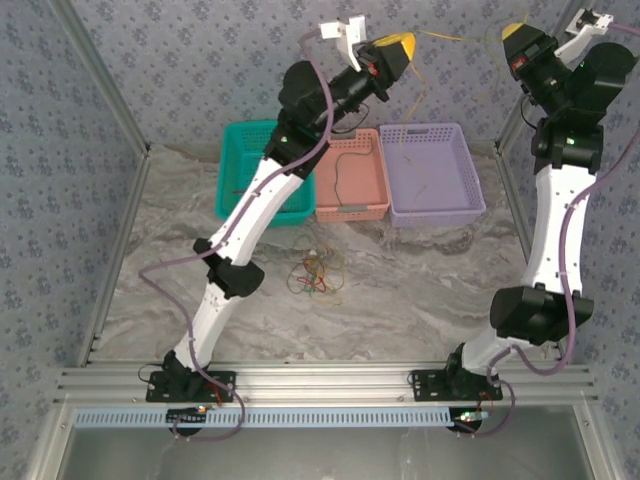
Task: Untangle the cables
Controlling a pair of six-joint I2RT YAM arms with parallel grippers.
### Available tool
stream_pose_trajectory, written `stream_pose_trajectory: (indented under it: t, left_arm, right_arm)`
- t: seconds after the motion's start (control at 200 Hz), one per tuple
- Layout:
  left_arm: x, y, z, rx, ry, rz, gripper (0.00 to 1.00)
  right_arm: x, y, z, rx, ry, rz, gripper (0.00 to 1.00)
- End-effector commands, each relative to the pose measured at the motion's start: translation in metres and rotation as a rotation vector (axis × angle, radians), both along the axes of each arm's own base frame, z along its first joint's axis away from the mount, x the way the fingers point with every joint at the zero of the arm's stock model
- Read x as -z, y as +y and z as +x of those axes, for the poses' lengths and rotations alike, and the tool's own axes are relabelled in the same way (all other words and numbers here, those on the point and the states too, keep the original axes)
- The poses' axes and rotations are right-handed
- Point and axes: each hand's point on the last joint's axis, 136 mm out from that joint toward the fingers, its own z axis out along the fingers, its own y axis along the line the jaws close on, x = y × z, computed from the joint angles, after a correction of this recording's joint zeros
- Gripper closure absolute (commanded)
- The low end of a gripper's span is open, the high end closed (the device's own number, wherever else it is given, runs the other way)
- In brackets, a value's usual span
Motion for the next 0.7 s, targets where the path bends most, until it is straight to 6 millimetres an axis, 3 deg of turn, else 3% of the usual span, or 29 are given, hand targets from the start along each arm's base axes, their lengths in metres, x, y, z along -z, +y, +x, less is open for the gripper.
stream_pose_trajectory:
  t: [0.0,0.215,0.425,0.585,0.695]
  left_arm:
    - [-0.003,0.008,0.018,-0.051,-0.066,-0.159,1.00]
    - [0.040,-0.004,0.055,-0.106,-0.008,-0.160,1.00]
    - [0.140,-0.044,0.100,-0.033,0.179,-0.065,1.00]
    - [0.198,-0.074,0.107,0.019,0.283,-0.023,1.00]
    - [0.224,-0.093,0.101,0.054,0.321,0.015,0.96]
  right_arm:
    - [-0.022,-0.007,0.005,-0.006,-0.100,-0.012,1.00]
    - [0.004,-0.016,0.033,-0.005,-0.056,-0.024,1.00]
    - [0.067,-0.011,0.063,-0.016,0.051,-0.030,1.00]
    - [0.111,-0.006,0.085,-0.033,0.128,-0.047,1.00]
    - [0.134,-0.004,0.099,-0.040,0.168,-0.052,1.00]
